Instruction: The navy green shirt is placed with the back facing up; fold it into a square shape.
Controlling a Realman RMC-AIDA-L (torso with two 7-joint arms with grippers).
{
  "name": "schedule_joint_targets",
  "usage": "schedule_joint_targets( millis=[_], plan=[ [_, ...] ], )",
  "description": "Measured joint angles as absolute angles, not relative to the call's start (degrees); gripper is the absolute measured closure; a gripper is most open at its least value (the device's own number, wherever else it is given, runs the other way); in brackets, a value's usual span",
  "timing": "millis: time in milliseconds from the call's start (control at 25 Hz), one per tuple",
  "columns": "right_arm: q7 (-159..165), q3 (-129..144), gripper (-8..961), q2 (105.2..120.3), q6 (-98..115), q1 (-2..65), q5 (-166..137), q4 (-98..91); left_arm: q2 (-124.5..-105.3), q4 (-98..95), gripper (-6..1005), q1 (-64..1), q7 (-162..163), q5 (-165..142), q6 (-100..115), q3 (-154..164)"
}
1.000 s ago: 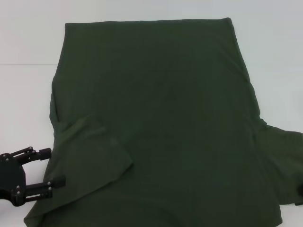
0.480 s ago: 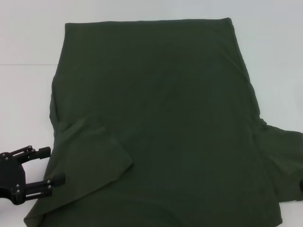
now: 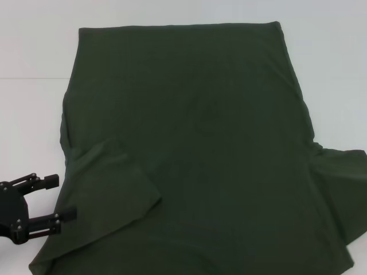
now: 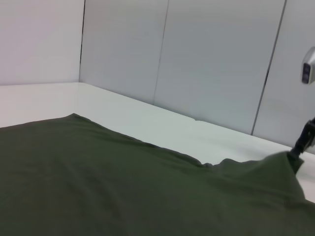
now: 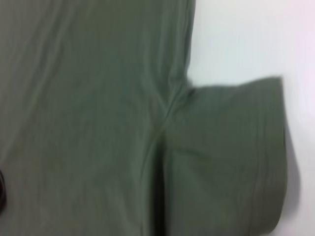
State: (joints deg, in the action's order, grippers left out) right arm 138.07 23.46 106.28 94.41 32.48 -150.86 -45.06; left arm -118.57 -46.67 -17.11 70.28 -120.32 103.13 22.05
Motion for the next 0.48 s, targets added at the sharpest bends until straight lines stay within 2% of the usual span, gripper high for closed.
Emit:
schedule_joint_targets(
  millis=[160,480],
  plan=[
    [137.68,22.26,933,105.67,96.14,32.42,-148.33,-48.21,-118.46,-46.67,168,-17.08,70.31,-120.46,102.73,21.97],
    [137.68,23.71,934,106.02,98.24,34.98,-146.0,-50.08,-118.32,-46.67,166,-17.0,70.32,-120.39,102.63,21.97]
  ],
)
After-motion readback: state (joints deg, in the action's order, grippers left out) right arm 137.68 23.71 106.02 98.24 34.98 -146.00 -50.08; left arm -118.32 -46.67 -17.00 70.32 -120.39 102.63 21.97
